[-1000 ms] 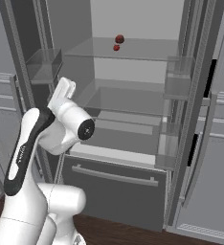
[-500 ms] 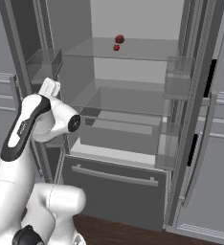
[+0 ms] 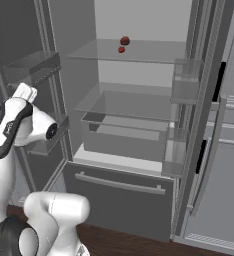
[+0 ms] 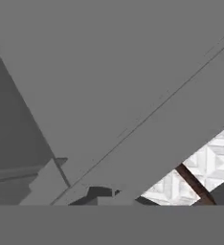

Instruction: Take the strawberry from the fridge and place it on top of the pancake, located on the dining counter.

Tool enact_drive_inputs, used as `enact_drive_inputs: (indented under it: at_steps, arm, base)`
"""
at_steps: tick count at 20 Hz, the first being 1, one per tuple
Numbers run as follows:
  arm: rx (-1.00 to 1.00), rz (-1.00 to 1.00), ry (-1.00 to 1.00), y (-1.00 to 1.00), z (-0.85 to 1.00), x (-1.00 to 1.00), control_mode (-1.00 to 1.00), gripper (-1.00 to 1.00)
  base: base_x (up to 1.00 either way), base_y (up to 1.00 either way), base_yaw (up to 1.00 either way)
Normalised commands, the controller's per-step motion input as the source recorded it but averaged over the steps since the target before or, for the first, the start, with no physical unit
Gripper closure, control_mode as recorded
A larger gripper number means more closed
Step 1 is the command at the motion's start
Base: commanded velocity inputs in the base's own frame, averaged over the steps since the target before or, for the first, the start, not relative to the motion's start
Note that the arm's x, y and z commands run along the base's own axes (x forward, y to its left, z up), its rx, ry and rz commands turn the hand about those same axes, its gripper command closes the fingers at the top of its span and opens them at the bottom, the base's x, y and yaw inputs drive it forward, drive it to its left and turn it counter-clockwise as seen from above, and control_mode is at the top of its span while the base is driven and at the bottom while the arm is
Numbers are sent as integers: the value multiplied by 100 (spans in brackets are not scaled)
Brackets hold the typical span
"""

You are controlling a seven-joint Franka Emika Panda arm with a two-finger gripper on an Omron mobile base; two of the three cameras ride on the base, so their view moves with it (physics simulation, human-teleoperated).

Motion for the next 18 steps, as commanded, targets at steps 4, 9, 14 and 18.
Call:
enact_drive_inputs:
  at_steps: [4,9,14,18]
  arm:
    - [12,10,13,100,-19,40,-100,100]
    - [4,0,3,10,37,-60,-100,100]
    - [1,-12,4,-80,79,-100,-100,100]
    - [0,-16,16,-97,88,-97,-100,100]
  base:
    - [0,0,0]
    - [0,0,0]
    - [0,0,0]
    - [0,0,0]
